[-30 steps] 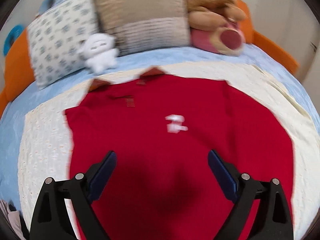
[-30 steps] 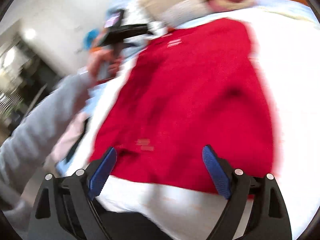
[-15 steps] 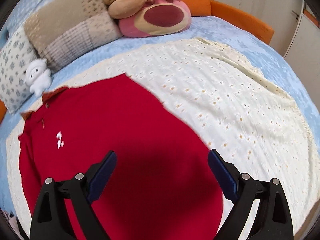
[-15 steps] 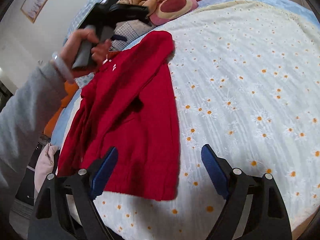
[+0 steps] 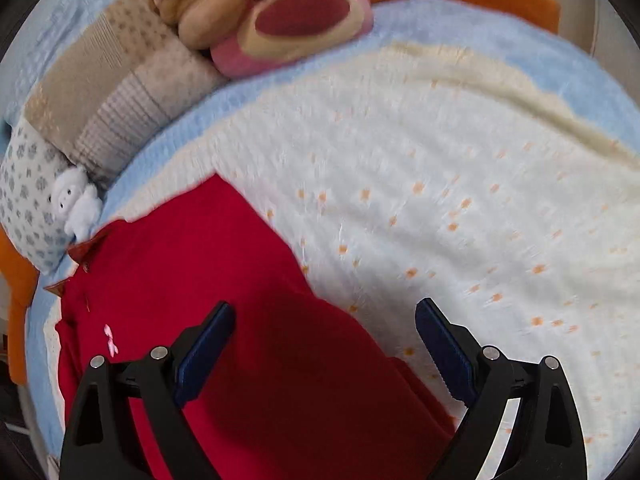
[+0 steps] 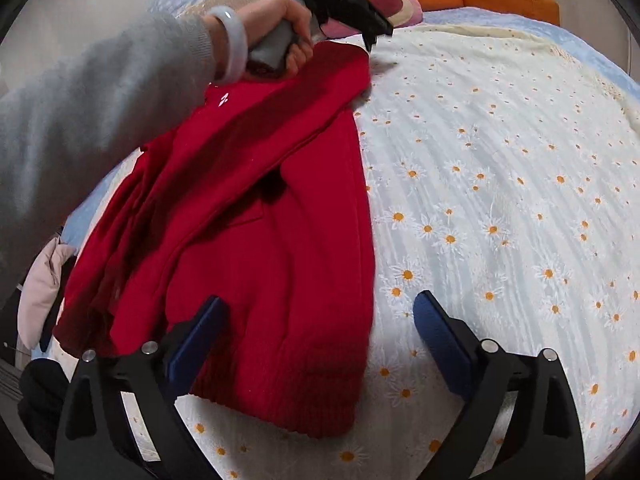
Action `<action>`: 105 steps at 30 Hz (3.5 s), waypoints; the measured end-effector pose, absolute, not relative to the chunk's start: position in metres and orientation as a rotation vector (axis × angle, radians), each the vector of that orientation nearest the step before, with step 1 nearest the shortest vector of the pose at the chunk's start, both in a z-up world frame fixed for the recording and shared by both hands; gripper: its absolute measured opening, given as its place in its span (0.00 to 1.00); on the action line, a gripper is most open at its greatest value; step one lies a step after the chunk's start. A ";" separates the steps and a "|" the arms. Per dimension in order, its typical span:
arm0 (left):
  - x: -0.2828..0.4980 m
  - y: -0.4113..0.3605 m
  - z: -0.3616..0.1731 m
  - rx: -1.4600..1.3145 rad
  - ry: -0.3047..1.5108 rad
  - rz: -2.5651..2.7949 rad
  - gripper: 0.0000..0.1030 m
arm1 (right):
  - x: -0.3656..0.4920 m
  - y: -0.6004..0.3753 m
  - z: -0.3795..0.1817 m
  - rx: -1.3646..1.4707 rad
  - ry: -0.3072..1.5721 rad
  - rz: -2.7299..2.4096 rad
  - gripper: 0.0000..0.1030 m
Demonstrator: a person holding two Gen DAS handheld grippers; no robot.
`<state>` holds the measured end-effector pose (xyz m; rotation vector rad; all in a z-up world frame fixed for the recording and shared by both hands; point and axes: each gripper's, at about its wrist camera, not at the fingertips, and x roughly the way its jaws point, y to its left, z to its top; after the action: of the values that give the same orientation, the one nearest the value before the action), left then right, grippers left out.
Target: Fold large clothes
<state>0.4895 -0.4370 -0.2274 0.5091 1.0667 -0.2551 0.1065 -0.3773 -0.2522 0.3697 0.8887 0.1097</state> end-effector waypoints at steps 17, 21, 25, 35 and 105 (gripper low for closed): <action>0.526 -0.355 -0.206 0.185 1.212 -0.438 0.17 | 0.103 -0.388 -0.231 0.366 0.898 0.089 0.12; 0.531 -0.325 -0.198 -0.001 1.219 -0.503 0.16 | 0.098 -0.389 -0.215 0.391 0.884 0.130 0.12; 0.534 -0.301 -0.192 -0.132 1.201 -0.549 0.16 | 0.104 -0.383 -0.206 0.450 0.881 0.228 0.12; 0.553 -0.193 -0.169 -0.309 1.142 -0.607 0.16 | 0.131 -0.318 -0.167 0.402 0.849 0.474 0.02; 0.507 -0.170 -0.214 -0.436 1.235 -0.493 0.20 | 0.142 -0.264 -0.151 0.263 0.833 0.643 0.19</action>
<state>0.5072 -0.1699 -0.2142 -0.4361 1.2352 -0.4926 0.1421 -0.2635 -0.1507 0.2635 0.8332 0.6427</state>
